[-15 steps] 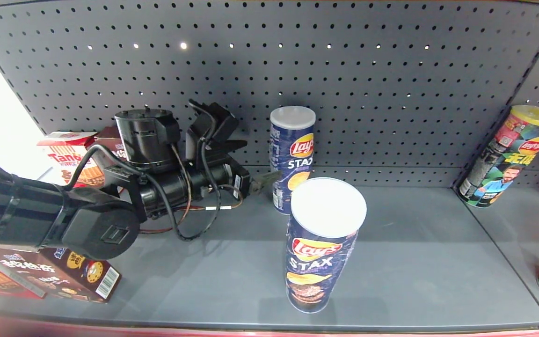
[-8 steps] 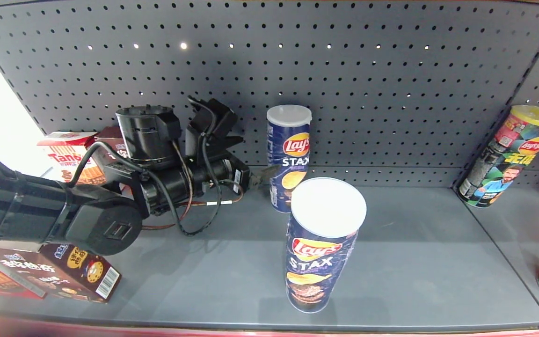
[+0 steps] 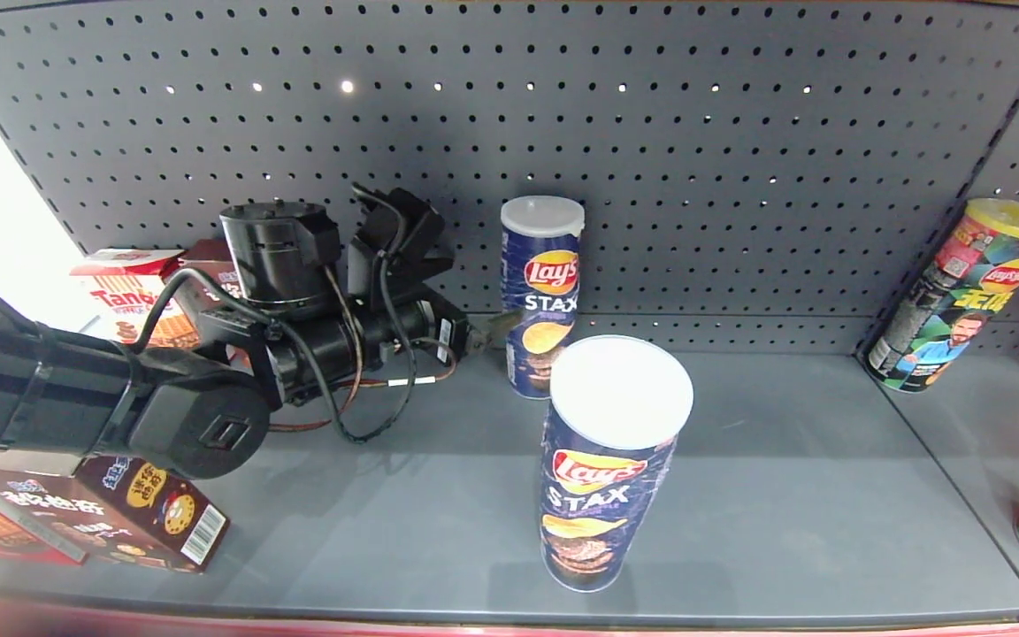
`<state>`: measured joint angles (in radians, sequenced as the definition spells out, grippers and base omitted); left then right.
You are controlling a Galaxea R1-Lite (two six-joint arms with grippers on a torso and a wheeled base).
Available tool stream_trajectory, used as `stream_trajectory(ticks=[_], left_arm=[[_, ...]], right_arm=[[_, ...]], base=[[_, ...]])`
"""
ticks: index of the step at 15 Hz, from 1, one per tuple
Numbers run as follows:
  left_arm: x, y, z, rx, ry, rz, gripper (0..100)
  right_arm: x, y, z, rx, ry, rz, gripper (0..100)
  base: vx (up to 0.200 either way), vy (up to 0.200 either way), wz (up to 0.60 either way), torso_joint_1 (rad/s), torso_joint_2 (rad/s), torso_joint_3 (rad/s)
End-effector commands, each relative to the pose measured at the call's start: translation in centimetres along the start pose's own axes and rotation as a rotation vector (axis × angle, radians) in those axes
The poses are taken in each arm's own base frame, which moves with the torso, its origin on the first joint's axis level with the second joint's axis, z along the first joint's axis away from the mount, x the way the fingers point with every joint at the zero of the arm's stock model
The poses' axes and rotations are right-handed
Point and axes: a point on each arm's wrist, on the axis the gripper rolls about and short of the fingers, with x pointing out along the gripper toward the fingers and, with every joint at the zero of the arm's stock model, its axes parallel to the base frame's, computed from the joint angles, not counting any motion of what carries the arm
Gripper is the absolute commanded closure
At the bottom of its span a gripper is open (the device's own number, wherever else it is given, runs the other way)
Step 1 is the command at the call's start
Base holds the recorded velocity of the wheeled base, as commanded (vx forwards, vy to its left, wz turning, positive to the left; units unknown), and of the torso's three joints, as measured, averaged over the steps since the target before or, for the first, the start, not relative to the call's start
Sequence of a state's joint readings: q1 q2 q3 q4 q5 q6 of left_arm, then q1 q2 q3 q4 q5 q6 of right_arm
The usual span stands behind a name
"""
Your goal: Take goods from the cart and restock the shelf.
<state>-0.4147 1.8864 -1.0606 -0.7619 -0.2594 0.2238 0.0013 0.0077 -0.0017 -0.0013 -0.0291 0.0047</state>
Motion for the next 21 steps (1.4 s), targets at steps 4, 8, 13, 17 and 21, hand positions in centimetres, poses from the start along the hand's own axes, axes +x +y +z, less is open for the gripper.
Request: stream_trajectory(ticks=[4, 8, 13, 17, 21], left_arm=[[-1.7, -0.6, 0.7, 0.017, -0.014, 0.042, 0], [-2.5, -1.5, -0.6, 0.134, 0.075, 0.172, 0], [-0.9, -1.5, -1.3, 0.156, 0.111, 0.217, 0], [0.3, -1.4, -2.0, 0.150, 0.121, 0.212, 0], [0.8, -1.6, -2.1, 0.149, 0.121, 0.206, 0]], right_arm=[[0.0, 0.0, 0.0, 0.000, 0.001, 0.000, 0], [0.0, 0.0, 0.0, 0.000, 0.001, 0.000, 0], [0.0, 0.0, 0.0, 0.000, 0.001, 0.000, 0], [0.0, 0.0, 0.0, 0.000, 0.001, 0.000, 0], [0.0, 0.0, 0.0, 0.000, 0.001, 0.000, 0]], base=[[0.000, 0.000, 0.00, 0.000, 0.00, 0.000], [0.000, 0.000, 0.00, 0.000, 0.00, 0.000], [0.000, 0.000, 0.00, 0.000, 0.00, 0.000], [0.000, 0.000, 0.00, 0.000, 0.00, 0.000], [0.000, 0.000, 0.00, 0.000, 0.00, 0.000]])
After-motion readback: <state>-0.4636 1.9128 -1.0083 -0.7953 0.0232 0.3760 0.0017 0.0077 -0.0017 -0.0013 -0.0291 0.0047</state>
